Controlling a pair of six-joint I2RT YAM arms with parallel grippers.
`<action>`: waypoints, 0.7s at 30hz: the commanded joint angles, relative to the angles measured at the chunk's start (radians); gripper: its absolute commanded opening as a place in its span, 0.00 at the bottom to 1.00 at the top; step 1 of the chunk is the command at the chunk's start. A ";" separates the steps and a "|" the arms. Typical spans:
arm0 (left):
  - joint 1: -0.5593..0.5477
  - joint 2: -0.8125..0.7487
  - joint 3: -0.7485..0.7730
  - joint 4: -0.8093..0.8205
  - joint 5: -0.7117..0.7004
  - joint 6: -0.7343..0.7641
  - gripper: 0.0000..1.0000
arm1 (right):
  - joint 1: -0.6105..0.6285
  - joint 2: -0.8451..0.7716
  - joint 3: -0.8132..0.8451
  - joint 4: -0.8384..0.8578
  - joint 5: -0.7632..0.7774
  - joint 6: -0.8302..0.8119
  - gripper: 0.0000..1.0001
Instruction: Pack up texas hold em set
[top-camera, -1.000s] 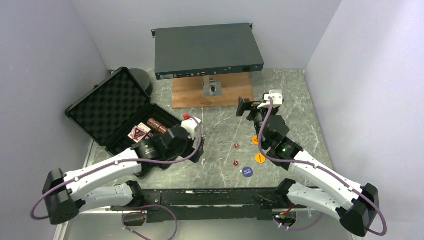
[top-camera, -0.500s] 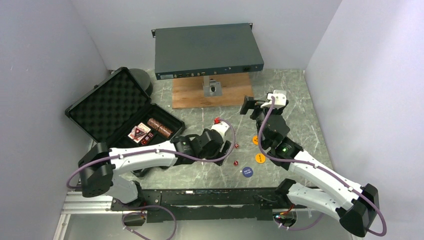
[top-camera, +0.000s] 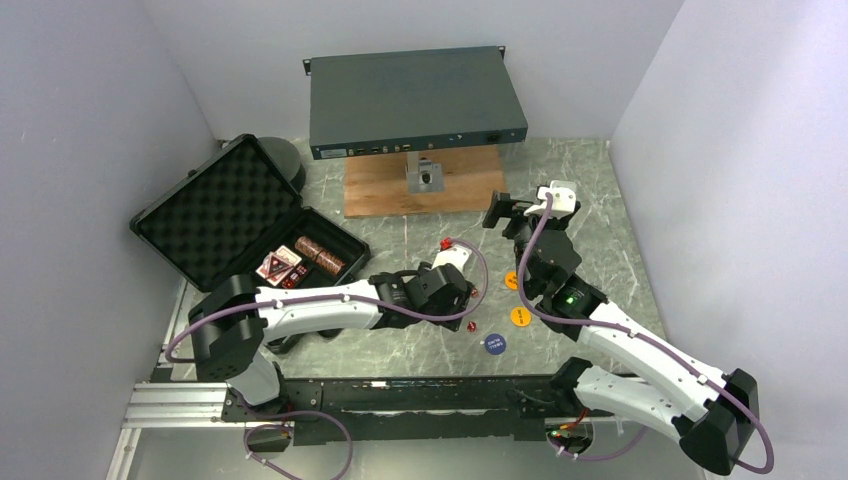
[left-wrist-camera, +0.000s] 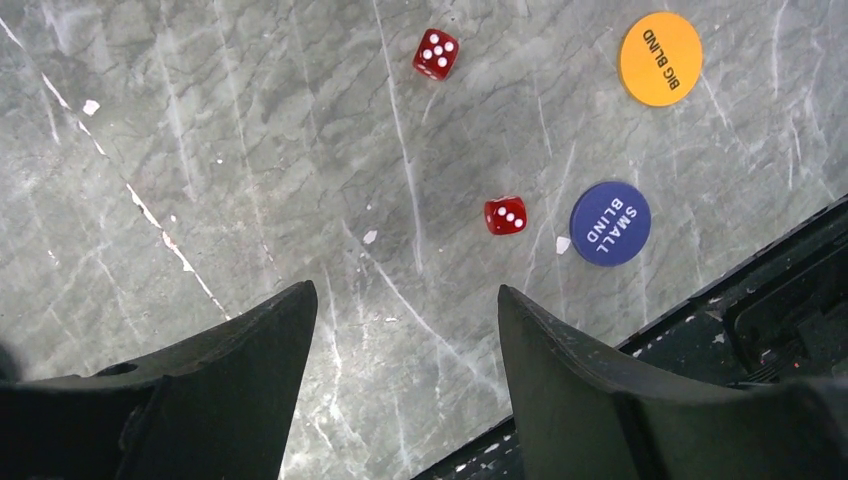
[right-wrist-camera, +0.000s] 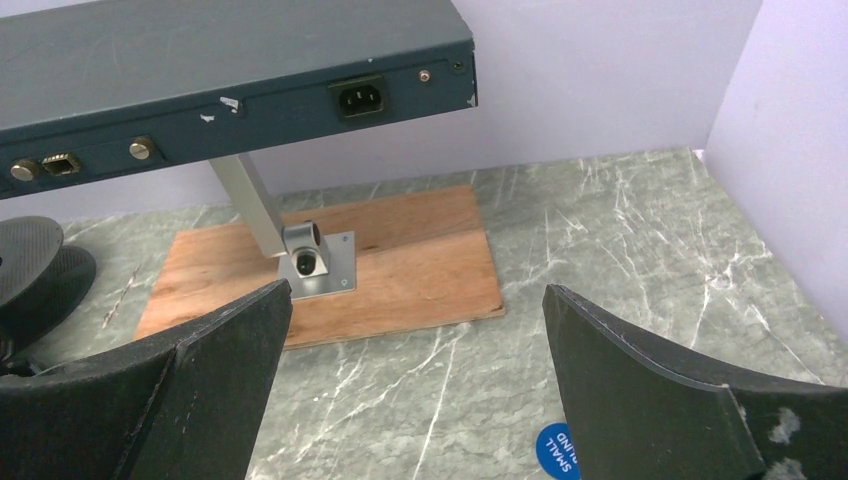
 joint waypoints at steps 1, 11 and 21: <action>-0.010 0.023 0.060 -0.010 -0.029 -0.049 0.72 | -0.003 -0.011 -0.010 0.035 0.025 0.007 1.00; -0.017 0.081 0.071 0.027 -0.015 -0.090 0.71 | -0.003 -0.017 -0.028 0.052 0.033 0.012 1.00; -0.024 0.123 0.101 0.010 -0.017 -0.060 0.70 | -0.005 -0.014 -0.043 0.074 0.029 0.009 1.00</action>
